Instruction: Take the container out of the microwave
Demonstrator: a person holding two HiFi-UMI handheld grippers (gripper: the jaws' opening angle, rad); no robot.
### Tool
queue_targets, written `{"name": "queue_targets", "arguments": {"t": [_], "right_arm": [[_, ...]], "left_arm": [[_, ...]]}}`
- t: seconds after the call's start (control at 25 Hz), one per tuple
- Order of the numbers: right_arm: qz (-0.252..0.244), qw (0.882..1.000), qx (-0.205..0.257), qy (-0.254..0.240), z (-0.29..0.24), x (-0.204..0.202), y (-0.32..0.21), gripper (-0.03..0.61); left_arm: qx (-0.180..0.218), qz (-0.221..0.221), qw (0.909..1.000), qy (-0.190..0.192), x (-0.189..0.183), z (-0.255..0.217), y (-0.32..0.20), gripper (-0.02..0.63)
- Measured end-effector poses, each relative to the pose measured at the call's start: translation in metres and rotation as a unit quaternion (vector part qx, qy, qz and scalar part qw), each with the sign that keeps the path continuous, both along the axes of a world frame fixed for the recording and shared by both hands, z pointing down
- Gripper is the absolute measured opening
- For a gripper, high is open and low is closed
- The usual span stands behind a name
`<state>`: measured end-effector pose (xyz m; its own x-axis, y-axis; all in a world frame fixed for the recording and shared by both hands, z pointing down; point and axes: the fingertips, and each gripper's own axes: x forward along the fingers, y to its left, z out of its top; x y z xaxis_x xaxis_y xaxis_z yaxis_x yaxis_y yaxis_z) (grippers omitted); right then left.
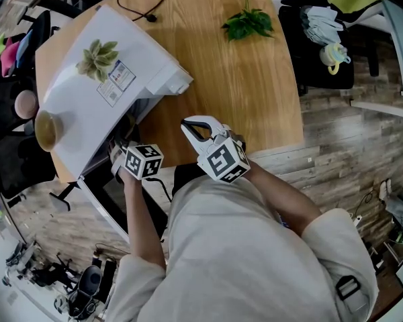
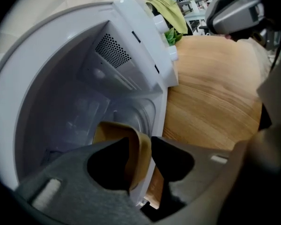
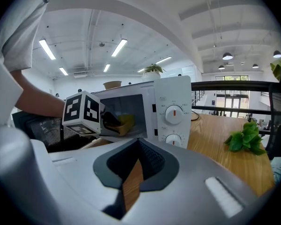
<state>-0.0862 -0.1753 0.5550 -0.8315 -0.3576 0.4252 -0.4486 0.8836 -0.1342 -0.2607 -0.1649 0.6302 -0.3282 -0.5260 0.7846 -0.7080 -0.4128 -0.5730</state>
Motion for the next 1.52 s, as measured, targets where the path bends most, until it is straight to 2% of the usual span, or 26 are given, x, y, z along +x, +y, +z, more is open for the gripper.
{"name": "queue_targets", "arguments": {"t": [0.24, 1.04, 1.52], "right_arm": [[0.006, 1.000, -0.002, 0.003, 0.001, 0.004, 0.000, 0.011], [0.010, 1.000, 0.001, -0.002, -0.003, 0.006, 0.004, 0.011], [0.001, 1.000, 0.003, -0.003, -0.004, 0.008, 0.011, 0.011]], "left_arm": [[0.021, 0.011, 0.9997, -0.007, 0.005, -0.005, -0.004, 0.054], [0.023, 0.017, 0.9995, 0.014, 0.022, -0.005, 0.005, 0.038], [0.032, 0.024, 0.9991, 0.013, 0.038, -0.009, 0.014, 0.038]]}}
